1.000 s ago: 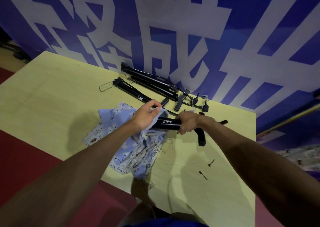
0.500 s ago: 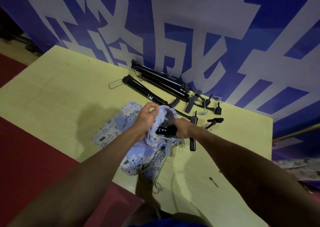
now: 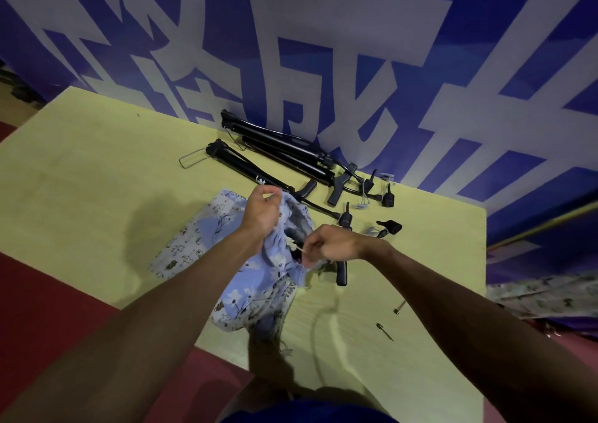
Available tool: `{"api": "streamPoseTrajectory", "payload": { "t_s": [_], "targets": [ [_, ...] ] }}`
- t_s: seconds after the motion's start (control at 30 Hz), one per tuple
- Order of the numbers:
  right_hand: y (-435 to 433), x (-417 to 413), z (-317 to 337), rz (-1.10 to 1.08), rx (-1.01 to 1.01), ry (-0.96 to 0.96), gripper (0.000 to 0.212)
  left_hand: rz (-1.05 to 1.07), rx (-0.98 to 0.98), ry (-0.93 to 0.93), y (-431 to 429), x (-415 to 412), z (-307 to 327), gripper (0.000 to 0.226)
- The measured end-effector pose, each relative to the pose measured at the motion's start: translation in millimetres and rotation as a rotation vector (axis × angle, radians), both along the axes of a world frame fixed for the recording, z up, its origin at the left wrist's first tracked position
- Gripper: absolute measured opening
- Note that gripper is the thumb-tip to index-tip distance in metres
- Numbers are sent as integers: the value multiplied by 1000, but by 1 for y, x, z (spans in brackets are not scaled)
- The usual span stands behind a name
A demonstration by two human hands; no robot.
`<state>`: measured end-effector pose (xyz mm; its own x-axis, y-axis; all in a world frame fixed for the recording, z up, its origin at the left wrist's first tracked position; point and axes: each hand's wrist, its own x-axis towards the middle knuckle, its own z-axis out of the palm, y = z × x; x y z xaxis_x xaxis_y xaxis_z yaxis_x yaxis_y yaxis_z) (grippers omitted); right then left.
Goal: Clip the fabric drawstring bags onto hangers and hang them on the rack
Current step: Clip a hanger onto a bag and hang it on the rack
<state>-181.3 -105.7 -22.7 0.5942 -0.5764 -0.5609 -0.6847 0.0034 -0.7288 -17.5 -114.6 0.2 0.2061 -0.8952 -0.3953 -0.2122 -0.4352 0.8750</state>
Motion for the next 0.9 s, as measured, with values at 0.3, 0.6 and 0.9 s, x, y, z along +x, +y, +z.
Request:
{"api": "streamPoseTrajectory", "payload": {
  "t_s": [0.3, 0.6, 0.9],
  "targets": [
    [-21, 10, 108, -368, -107, -330, 23, -266, -123, -67, -13, 9, 56, 19],
    [-34, 18, 209, -475, -290, -423, 29, -502, -390, -59, -9, 17, 133, 36],
    [-43, -15, 276, -604, -413, -445, 20, -547, -548, -250, -7, -59, 179, 72]
  ]
}}
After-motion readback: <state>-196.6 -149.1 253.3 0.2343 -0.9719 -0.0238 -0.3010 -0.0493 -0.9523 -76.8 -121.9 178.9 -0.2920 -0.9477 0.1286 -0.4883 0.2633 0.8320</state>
